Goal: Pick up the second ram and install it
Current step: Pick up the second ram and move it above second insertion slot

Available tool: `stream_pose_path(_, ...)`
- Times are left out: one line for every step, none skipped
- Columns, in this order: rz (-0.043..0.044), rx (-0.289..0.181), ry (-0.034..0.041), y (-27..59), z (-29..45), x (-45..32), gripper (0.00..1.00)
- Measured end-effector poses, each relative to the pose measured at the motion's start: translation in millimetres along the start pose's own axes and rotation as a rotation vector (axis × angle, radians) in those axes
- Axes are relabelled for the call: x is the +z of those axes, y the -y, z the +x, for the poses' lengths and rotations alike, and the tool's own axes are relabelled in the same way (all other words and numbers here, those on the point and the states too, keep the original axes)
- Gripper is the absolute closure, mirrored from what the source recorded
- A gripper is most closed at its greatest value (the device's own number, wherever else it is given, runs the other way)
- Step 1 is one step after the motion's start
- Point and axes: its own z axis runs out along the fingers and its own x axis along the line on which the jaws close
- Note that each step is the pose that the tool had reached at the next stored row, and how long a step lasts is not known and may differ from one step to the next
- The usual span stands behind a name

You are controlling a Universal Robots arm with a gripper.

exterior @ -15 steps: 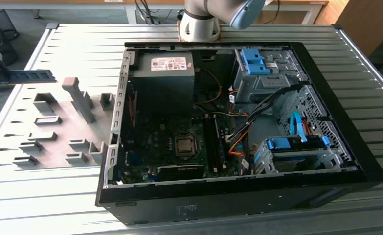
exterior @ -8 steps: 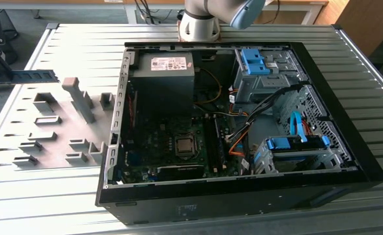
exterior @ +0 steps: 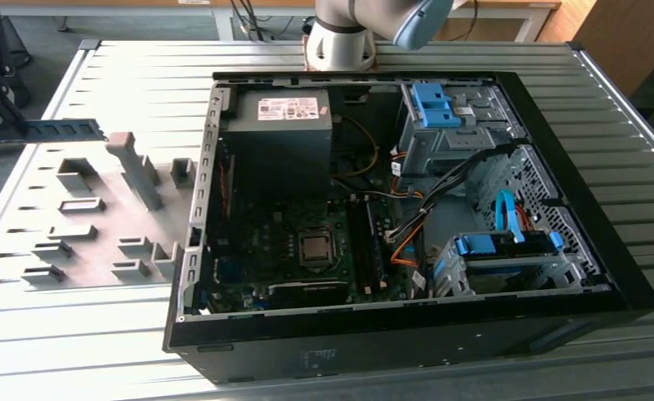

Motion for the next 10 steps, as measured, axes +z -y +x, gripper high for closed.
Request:
stream_pose_path(0.0,0.0,0.0,0.6,0.0,0.0,0.86)
stream_pose_path(0.0,0.0,0.0,1.1,0.0,0.0,0.86)
stream_pose_path(-0.0001,0.0,-0.0001,1.7,0.0,-0.1,0.86)
stream_pose_path(0.0,0.0,0.0,2.3,0.0,-0.1,0.86)
stream_pose_path(0.0,0.0,0.0,2.7,0.0,0.0,0.86)
stream_pose_path(0.0,0.0,0.0,3.4,0.0,0.0,0.86)
stream_pose_path(0.0,0.0,0.0,4.1,0.0,-0.1,0.86)
stream_pose_path(0.0,0.0,0.0,4.7,0.0,-0.1,0.86)
stream_pose_path(0.0,0.0,0.0,5.4,0.0,0.0,0.86)
stream_pose_path(0.0,0.0,0.0,6.2,-0.1,-0.1,0.86)
